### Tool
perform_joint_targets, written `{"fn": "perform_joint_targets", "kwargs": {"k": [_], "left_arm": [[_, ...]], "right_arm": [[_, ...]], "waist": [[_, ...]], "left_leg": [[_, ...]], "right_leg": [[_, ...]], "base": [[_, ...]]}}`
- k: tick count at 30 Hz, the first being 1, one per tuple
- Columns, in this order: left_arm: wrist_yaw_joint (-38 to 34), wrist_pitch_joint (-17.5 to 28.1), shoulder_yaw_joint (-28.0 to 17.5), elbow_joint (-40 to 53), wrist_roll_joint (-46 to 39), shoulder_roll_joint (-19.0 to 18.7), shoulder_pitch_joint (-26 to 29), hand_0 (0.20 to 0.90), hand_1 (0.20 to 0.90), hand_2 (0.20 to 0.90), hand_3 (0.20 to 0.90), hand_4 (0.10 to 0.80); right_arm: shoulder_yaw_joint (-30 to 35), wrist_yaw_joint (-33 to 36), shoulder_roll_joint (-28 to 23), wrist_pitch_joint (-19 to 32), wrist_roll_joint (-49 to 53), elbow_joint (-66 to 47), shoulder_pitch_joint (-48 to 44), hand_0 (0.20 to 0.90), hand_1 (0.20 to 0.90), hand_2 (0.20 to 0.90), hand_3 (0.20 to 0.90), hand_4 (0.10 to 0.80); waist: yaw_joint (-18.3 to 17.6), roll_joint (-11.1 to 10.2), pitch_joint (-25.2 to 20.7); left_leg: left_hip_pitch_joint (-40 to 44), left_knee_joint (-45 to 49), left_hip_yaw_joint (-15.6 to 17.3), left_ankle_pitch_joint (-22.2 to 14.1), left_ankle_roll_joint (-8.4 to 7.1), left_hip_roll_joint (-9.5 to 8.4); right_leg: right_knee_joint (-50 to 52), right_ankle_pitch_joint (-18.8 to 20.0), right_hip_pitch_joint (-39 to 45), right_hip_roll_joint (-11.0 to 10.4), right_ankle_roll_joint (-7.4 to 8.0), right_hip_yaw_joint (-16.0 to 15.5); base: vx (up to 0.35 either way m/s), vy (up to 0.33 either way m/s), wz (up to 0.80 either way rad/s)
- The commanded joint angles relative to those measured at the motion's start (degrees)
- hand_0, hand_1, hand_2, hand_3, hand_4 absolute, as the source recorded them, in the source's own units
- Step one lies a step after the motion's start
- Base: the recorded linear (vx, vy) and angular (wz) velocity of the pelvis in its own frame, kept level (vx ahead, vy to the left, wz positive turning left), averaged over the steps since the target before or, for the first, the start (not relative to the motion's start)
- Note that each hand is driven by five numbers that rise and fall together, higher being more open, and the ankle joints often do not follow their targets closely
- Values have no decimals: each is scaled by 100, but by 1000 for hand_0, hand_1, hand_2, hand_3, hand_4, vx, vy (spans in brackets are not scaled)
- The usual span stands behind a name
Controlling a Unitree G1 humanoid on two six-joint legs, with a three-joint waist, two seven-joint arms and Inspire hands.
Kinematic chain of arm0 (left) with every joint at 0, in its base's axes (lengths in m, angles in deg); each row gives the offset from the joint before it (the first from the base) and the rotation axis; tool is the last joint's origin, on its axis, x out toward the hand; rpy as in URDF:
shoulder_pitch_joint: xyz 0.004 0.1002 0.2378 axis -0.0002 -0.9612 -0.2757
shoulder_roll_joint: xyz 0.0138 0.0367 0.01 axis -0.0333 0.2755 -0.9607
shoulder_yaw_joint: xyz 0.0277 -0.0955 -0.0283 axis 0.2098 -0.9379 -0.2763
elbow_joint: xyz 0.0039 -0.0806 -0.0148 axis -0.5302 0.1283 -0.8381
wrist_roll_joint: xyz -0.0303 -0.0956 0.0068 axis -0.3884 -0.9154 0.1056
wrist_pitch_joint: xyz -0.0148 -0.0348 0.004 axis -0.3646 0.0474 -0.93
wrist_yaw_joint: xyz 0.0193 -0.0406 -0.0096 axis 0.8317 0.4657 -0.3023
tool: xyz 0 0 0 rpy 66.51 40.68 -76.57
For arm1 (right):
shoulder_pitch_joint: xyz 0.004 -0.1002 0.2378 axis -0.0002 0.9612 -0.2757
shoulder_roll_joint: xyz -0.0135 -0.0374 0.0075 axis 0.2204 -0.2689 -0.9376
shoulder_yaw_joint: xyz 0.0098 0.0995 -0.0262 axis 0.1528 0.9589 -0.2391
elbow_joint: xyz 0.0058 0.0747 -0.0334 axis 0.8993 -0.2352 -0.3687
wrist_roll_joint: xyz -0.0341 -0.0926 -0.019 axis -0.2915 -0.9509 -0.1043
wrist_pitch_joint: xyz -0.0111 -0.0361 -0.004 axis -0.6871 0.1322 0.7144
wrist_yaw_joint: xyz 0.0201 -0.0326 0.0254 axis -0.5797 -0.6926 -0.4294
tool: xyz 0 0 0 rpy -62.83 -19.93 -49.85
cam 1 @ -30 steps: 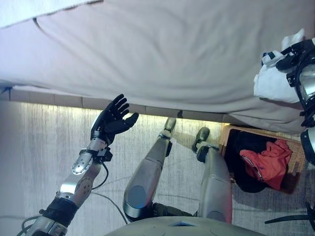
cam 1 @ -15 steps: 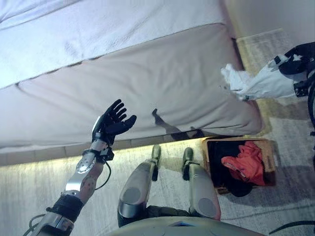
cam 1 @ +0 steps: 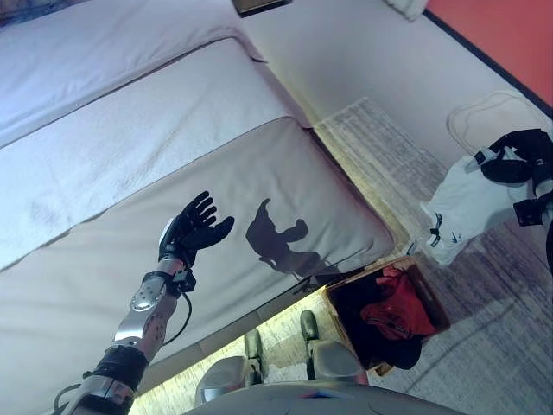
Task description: Pick up the clothes from the bed and place them into the basket
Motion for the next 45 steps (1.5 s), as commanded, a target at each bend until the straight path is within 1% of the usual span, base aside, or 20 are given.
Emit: {"fn": "perform_joint_targets", "kwargs": {"k": [1,5,7,10,11,13,16,18,19,20,22,26,31,32,33,41,45], "left_arm": [[261,594,71,29,143,48,60,900,900,900,900,800],[278,457,119,-11,93,102,246,900,900,900,900,800],[243,415,143,10,142,156,304,900,900,900,900,800],[238,356,176,24,150,176,367,900,900,900,900,800],[251,325,197,39,146,176,400,900,900,900,900,800],[287,293,240,33,151,179,431,900,900,900,900,800],[461,224,397,13,391,149,488,900,900,900,900,800],[595,265,510,50,662,71,497,900,900,900,900,800],[696,322,625,91,930,-29,554,900,900,900,900,800],[696,322,625,91,930,-29,554,900,900,900,900,800],[667,374,767,88,1249,-160,604,900,900,900,900,800],[607,320,810,62,1303,-225,665,900,900,900,900,800],[574,304,800,67,1258,-182,691,900,900,900,900,800],[602,336,803,45,1255,-172,694,900,900,900,900,800],[616,345,806,43,1245,-168,701,900,900,900,900,800],[664,397,869,35,1172,-105,733,900,900,900,900,800],[656,423,859,40,1155,-106,730,900,900,900,900,800]], "right_arm": [[454,175,-222,443,-80,-165,-39,300,300,300,200,100],[309,-22,-6,277,-121,-60,-32,300,300,300,200,100],[156,-132,188,112,-191,30,-63,300,300,300,200,100],[-21,-193,342,-132,-241,215,-117,300,300,300,200,100],[-98,-178,394,-136,-243,388,-139,300,300,300,200,100],[-182,-125,476,-123,-193,579,-172,300,300,300,200,100],[-358,-51,665,-65,-63,961,-334,300,300,300,200,100],[-407,-75,711,-18,-37,1054,-409,300,300,300,200,100],[-507,-26,782,-19,-46,1073,-511,300,300,300,200,100],[-507,-26,782,-19,-46,1073,-511,300,300,300,200,100],[-617,-60,865,2,-126,1143,-604,300,300,300,200,100],[-654,-136,990,132,-300,1349,-534,300,300,300,200,100],[-626,-244,1126,378,-419,1601,-355,300,300,300,200,100],[-654,-252,1134,461,-392,1650,-364,446,446,446,370,270],[-681,-237,1143,478,-397,1655,-384,900,900,900,900,800],[-705,-129,1147,570,-469,1894,-427,900,900,900,900,800],[-701,-68,1142,574,-378,1877,-453,900,900,900,900,800]], "waist": [[-11,-164,-893],[-80,-141,-864],[-108,-118,-838],[-113,-82,-819],[-111,-56,-803],[-115,-19,-783],[-142,107,-727],[-159,183,-680],[-187,268,-608],[-187,268,-608],[-254,391,-542],[-370,565,-485],[-414,662,-462],[-411,673,-448],[-412,684,-440],[-409,761,-374],[-384,757,-356]], "left_leg": [[-232,128,-34,-659,-26,306],[-250,193,57,-724,-3,300],[-261,254,155,-763,3,304],[-266,282,207,-778,0,293],[-272,298,239,-787,-4,294],[-272,314,275,-799,-8,299],[-266,343,390,-820,-27,305],[-281,370,421,-843,-25,292],[-318,390,459,-848,-22,273],[-318,390,459,-848,-22,273],[-316,371,517,-840,-4,246],[-289,365,651,-855,28,206],[-283,389,750,-874,46,189],[-295,397,759,-875,49,183],[-300,400,766,-874,50,180],[-321,351,763,-854,47,162],[-328,287,722,-824,32,159]], "right_leg": [[453,-21,-541,261,335,381],[476,-10,-614,289,347,473],[464,-7,-627,284,339,481],[425,1,-608,278,333,465],[408,0,-600,268,329,453],[399,-4,-597,256,326,431],[401,-12,-623,230,332,369],[402,-18,-652,213,335,358],[404,-9,-699,195,345,358],[404,-9,-699,195,345,358],[407,13,-751,185,368,378],[373,40,-777,166,416,471],[337,60,-781,150,446,532],[330,64,-784,147,445,541],[325,65,-785,147,445,550],[289,62,-793,130,453,588],[246,72,-783,128,455,595]], "base": [[-53,-29,-20],[-46,-34,-23],[-32,-40,-12],[-6,-10,-1],[-17,-21,-4],[-9,-6,-2],[-15,-3,-6],[-43,16,-16],[-58,22,-18],[-62,37,-21],[-15,54,-11],[15,50,-18],[9,2,-13],[-17,-8,-8],[-28,2,-8],[-25,8,-2],[-25,5,0]]}}
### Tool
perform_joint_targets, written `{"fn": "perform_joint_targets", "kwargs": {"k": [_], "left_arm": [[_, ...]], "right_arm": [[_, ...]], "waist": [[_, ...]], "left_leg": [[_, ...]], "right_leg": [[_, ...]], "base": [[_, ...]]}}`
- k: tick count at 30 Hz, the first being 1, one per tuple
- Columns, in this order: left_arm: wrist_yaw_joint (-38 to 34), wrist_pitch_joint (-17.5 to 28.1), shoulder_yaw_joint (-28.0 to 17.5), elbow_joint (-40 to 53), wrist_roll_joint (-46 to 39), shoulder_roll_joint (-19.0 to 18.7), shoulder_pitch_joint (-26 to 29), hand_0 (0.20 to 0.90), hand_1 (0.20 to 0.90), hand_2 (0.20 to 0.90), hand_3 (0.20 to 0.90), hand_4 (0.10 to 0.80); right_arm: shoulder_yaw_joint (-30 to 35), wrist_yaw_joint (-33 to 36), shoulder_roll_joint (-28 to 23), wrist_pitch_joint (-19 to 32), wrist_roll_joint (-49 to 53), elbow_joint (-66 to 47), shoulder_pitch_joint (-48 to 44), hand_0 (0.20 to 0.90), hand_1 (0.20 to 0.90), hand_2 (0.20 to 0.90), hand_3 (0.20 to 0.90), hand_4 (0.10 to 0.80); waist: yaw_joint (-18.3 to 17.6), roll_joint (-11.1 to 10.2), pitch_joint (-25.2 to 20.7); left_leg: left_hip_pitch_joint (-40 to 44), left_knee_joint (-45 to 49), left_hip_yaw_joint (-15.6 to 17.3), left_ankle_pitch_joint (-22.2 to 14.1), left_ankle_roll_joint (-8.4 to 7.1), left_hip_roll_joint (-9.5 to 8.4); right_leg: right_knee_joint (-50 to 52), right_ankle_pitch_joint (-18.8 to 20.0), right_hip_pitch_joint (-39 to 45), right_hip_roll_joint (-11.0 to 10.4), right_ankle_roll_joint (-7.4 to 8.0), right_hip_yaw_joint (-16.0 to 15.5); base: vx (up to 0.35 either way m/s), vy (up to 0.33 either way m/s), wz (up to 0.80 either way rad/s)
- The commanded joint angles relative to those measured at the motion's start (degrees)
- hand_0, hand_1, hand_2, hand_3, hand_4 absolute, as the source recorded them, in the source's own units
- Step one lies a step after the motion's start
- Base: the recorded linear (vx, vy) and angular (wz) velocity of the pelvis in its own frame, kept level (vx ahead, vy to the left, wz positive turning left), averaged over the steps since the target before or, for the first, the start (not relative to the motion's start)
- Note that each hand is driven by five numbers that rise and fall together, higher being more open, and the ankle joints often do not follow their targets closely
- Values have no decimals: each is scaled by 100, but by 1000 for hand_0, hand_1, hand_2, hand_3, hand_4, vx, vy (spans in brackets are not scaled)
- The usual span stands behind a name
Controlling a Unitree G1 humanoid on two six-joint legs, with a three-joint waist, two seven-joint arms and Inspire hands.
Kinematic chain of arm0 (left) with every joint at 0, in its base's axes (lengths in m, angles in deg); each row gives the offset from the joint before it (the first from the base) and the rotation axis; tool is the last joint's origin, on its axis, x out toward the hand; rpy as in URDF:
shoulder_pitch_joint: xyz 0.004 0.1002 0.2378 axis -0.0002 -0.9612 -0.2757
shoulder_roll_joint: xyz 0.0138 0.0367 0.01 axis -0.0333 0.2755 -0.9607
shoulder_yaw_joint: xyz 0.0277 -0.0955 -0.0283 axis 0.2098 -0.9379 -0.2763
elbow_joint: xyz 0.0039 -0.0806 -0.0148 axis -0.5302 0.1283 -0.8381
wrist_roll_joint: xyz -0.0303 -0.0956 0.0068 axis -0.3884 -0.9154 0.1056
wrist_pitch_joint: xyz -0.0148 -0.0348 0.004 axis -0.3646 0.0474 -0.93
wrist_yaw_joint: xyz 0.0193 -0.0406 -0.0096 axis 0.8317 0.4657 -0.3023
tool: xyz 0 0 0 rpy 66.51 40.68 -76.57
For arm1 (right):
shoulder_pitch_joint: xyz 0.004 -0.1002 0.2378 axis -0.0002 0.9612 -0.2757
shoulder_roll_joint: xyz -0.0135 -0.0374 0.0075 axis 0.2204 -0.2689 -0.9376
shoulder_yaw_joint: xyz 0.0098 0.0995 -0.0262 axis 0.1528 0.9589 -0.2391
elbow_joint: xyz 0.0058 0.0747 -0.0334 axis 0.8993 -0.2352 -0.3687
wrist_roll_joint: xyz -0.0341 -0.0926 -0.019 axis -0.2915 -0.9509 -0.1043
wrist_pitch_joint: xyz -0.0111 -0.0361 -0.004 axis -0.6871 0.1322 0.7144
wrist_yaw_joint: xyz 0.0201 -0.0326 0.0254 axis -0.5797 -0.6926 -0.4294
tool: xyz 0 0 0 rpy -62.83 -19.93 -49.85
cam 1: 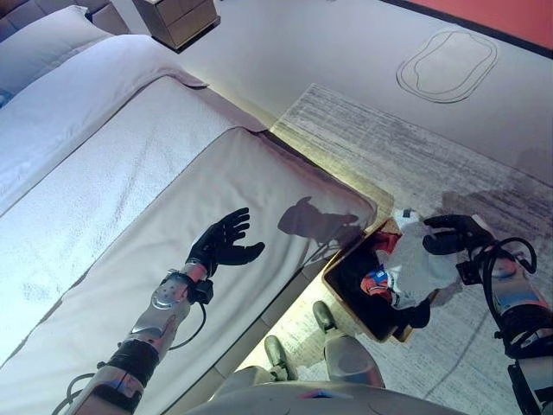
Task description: Pick up the clothes from the bed and place them into the basket
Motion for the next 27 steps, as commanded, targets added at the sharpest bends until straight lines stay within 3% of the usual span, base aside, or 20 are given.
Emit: {"fn": "perform_joint_targets", "kwargs": {"k": [1,9,15,20,27], "left_arm": [[40,578,109,226,-92,-63,475,900,900,900,900,800],[97,548,-29,230,-100,-61,308,900,900,900,900,800],[19,577,-184,205,-218,-31,74,900,900,900,900,800],[-122,611,-329,-103,-390,323,-123,900,900,900,900,800],[-425,679,-316,-233,-223,827,-341,900,900,900,900,800]], "right_arm": [[40,307,-315,508,36,7,-589,900,900,900,900,800],[84,466,-245,492,-22,-280,-337,900,900,900,900,800],[225,908,-87,607,142,-1306,-87,900,900,900,900,800],[244,1292,445,841,-446,-2794,240,900,900,900,900,800],[-415,1795,1213,1024,-1417,-3772,516,900,900,900,900,800]], "waist": [[84,-149,-207],[186,-280,-319],[269,-383,-447],[388,-468,-587],[651,-607,-699]], "left_leg": [[-77,325,-113,-800,92,-51],[-39,282,-241,-788,79,-30],[46,239,-458,-762,69,-9],[51,223,-779,-710,60,-26],[89,114,-1213,-573,9,-22]], "right_leg": [[332,-227,-235,-168,357,-150],[308,-245,-145,-161,342,-167],[295,-273,6,-141,300,-181],[336,-366,120,-108,237,-262],[261,-474,376,-126,149,-516]], "base": [[0,0,0],[12,-10,2],[63,-26,3],[62,-30,20],[45,-29,33]]}}
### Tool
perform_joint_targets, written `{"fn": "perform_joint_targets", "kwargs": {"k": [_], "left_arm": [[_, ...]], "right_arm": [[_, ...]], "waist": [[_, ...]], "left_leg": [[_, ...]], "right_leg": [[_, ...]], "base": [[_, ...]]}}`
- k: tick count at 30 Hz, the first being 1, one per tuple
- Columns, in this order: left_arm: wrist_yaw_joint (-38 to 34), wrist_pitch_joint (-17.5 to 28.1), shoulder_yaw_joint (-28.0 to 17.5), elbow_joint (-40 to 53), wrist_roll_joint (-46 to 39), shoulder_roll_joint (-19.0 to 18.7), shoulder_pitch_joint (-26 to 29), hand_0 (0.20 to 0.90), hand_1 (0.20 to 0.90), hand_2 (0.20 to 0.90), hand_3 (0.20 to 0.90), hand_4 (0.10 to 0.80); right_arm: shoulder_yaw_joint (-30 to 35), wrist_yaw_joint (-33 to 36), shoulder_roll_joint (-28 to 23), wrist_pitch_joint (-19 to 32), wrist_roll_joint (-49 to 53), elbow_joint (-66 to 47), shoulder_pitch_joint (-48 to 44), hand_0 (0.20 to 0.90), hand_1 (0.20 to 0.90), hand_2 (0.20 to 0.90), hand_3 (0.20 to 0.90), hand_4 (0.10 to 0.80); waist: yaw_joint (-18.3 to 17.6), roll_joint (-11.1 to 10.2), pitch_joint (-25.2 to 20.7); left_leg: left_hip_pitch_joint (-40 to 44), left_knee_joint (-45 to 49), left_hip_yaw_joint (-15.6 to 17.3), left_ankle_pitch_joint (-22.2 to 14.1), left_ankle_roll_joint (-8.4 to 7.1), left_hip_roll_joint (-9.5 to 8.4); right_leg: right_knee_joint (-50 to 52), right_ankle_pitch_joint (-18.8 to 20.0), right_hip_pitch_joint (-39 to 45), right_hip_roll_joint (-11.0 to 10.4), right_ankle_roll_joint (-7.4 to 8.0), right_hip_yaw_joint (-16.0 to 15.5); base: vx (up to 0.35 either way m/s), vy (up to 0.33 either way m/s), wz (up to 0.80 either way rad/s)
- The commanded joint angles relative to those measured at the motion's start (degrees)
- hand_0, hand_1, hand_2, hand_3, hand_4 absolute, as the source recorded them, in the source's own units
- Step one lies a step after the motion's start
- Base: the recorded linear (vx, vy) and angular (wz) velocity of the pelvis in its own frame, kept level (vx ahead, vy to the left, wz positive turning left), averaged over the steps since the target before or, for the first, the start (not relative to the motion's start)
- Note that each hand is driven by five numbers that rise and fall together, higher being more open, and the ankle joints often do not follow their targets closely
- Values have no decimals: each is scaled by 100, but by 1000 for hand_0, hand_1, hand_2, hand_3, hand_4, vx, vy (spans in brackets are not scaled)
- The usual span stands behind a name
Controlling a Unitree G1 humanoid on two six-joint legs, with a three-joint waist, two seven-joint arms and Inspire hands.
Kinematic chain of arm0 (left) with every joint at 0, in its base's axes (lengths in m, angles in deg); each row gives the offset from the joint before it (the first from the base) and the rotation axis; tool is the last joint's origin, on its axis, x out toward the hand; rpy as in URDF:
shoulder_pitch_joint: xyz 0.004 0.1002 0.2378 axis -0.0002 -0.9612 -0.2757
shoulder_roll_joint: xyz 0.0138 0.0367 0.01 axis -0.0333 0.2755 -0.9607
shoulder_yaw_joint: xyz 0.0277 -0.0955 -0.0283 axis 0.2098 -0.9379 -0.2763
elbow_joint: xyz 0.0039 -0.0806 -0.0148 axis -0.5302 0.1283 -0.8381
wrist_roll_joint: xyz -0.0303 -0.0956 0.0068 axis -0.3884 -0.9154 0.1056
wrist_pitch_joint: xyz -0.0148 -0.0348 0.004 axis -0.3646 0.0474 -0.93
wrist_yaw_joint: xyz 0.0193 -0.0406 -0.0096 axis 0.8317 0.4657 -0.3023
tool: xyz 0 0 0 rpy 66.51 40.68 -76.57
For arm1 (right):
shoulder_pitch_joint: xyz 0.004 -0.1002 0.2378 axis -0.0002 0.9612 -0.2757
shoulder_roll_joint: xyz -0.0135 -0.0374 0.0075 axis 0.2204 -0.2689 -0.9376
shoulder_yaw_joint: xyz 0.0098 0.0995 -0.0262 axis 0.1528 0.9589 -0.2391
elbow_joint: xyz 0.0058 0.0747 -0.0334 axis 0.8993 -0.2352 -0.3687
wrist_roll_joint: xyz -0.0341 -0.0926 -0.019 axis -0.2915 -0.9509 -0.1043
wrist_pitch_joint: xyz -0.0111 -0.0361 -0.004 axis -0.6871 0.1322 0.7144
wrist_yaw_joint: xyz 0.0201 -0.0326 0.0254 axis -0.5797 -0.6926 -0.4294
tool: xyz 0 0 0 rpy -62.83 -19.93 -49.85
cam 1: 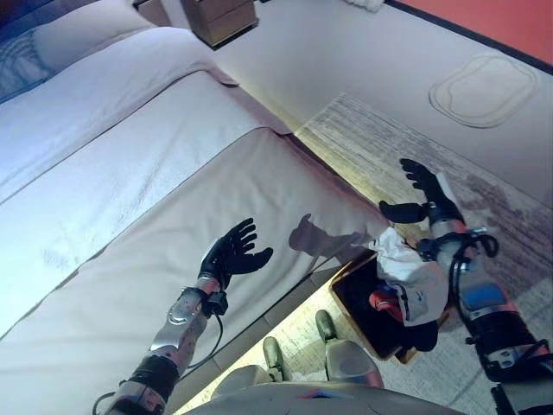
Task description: Pick up the clothes from the bed and place them into the basket
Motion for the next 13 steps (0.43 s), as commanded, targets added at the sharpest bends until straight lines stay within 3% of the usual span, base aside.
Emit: {"fn": "perform_joint_targets", "kwargs": {"k": [1,8,13], "left_arm": [[-237,638,-59,14,-46,-183,123,900,900,900,900,800],[-560,518,-89,210,-68,-127,-70,900,900,900,900,800],[-376,376,-212,189,-141,-222,-161,900,900,900,900,800]], "right_arm": [[-216,484,329,743,-596,-414,-50,900,900,900,900,800],[-796,452,664,1060,-920,-230,390,900,900,900,900,800],[-978,375,678,967,-784,-218,458,900,900,900,900,800]], "waist": [[229,-511,-716],[539,-614,-758],[764,-670,-743]], "left_leg": [[55,114,-459,-663,69,-51],[29,110,-779,-574,64,-37],[-6,122,-1008,-514,74,-77]], "right_leg": [[254,-431,80,-97,132,57],[287,-567,254,-197,98,-376],[296,-628,375,-272,89,-724]], "base": [[50,-12,42],[55,-6,38],[51,-13,30]]}}
